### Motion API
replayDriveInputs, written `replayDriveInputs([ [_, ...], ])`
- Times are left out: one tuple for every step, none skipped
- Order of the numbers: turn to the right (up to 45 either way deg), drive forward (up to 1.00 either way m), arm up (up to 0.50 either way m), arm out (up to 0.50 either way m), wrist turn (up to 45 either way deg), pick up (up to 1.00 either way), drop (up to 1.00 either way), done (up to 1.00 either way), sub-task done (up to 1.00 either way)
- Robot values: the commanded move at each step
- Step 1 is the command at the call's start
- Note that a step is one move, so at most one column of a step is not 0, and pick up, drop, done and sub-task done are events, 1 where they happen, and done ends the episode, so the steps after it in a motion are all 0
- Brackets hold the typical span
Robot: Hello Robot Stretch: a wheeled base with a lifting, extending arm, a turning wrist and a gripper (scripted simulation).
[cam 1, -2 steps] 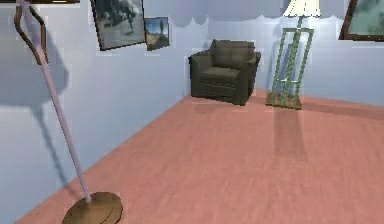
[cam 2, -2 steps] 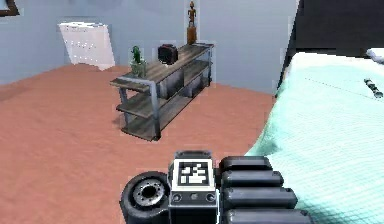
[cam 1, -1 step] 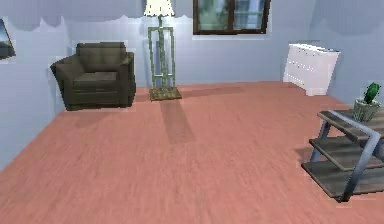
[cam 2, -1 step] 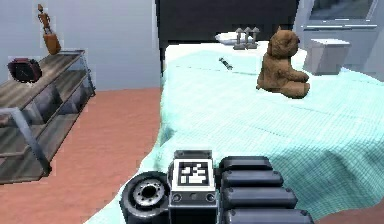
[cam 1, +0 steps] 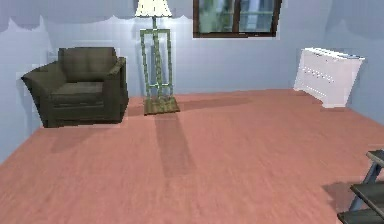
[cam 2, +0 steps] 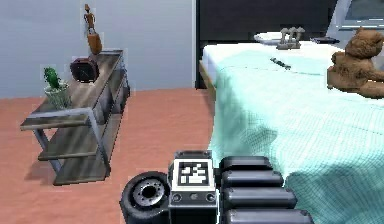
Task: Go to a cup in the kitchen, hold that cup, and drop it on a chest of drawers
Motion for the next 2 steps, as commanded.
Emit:
replayDriveInputs([
  [33.0, 0.00, 0.00, 0.00, 0.0, 0.00, 0.00, 0.00, 0.00],
  [0.0, 0.45, 0.00, 0.00, 0.0, 0.00, 0.00, 0.00, 0.00],
])
